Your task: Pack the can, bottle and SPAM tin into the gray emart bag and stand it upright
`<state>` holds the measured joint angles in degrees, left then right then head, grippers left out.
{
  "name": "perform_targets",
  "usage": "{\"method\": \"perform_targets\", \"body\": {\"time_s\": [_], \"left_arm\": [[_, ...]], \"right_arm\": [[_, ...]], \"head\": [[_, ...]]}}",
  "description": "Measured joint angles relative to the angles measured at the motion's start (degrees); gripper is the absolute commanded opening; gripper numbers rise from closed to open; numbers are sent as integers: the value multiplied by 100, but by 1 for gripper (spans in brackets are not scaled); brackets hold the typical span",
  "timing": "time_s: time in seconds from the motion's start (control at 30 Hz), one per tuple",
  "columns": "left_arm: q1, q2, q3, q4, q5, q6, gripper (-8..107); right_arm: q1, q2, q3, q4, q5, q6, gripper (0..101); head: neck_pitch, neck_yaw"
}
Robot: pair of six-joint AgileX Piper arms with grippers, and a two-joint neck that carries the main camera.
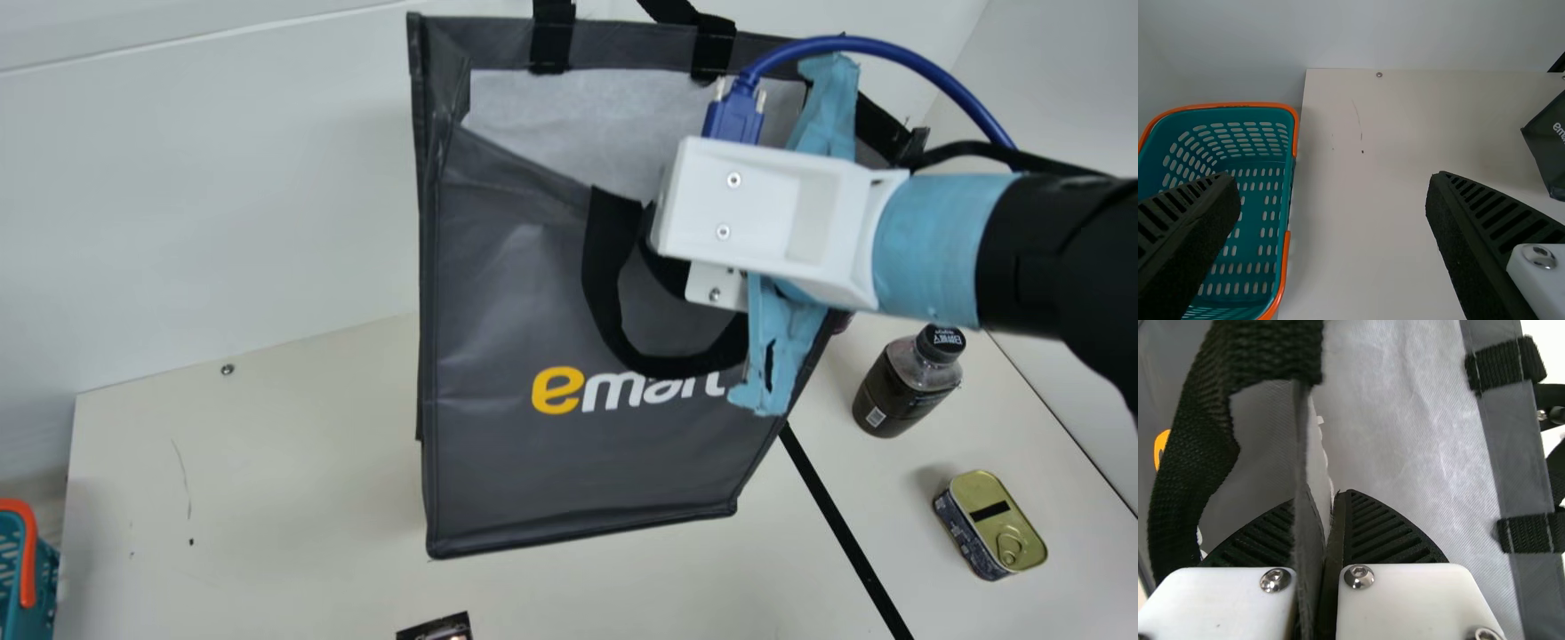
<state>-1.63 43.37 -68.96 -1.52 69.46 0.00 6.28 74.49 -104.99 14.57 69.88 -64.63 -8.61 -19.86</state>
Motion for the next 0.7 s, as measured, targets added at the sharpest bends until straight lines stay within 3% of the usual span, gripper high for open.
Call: {"method": "perform_targets", "body": {"time_s": [0.7], "left_arm": [[0, 0, 0, 0, 0, 0, 90]], "right_arm": [[877, -946, 1183, -618, 1, 604, 0]], "head": [[-9, 0]]}}
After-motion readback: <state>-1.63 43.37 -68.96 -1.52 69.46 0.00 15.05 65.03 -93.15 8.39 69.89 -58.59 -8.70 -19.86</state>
